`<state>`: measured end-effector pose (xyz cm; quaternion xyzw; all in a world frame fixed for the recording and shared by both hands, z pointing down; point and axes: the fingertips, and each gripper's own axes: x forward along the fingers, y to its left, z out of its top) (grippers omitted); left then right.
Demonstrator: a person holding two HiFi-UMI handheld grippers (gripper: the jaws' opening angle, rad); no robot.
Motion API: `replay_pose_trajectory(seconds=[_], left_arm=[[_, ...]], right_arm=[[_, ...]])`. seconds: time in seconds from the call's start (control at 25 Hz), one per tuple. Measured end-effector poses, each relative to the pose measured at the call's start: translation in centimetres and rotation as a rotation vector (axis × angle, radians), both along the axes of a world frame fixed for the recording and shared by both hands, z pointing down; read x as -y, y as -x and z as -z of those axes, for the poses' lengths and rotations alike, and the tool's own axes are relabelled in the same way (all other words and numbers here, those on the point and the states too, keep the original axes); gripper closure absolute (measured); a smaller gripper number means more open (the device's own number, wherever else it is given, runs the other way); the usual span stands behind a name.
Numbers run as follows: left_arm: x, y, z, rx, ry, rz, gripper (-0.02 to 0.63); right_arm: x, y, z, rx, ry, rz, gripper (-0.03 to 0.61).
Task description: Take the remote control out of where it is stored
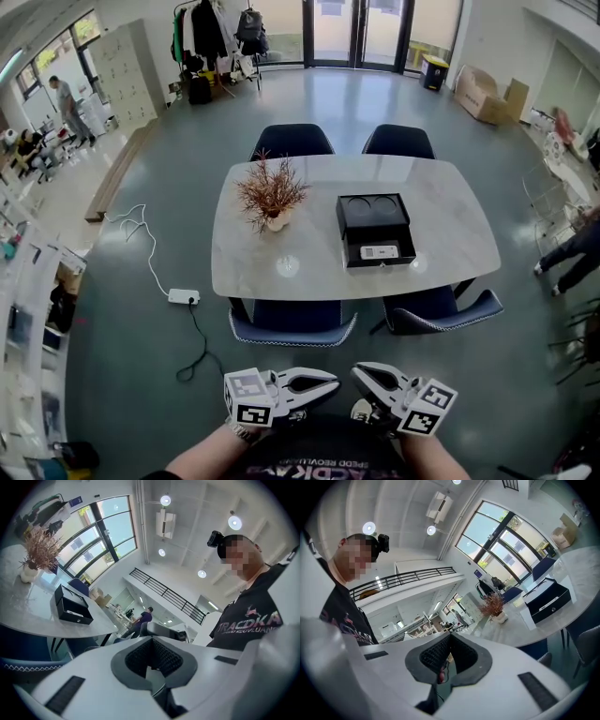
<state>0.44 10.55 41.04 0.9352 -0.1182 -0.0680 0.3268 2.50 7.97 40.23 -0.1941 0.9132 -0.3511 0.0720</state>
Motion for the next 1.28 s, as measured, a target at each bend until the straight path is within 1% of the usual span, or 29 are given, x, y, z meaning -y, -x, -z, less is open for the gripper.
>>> replay_pose_trajectory(seconds=[0.32,0.6,0.8,1.0,1.28], left_arm=[[-0.2,3.2,-0.7,-0.002,0.000,-0.007,0.614],[-0.5,4.3,-1.0,-0.019,0.004,-0.044,0.614],[-0.9,4.5,-0.3,-0.037,-0.011,-0.074,0.614],[-1.3,4.5,0.0,-0.045,-0.020,-0.081,0.614],[-0.7,4.0,-0.1,-0.035,-0.001,-0.048,0.614]], right_arm=[[0.0,3.3,-0.6,-0.001,0.003,-0.006,0.566],[-0.6,4.8,-0.7,-0.015,-0.003,-0.040,0.567],[-1.1,4.5,-0.2,-0.029,-0.011,-0.081,0.568],[-1.6,4.2,-0.4,-0.036,-0.001,-0.095,0.568],[-0.6,3.8,-0.4,-0.022,-0.005,-0.065,0.566]])
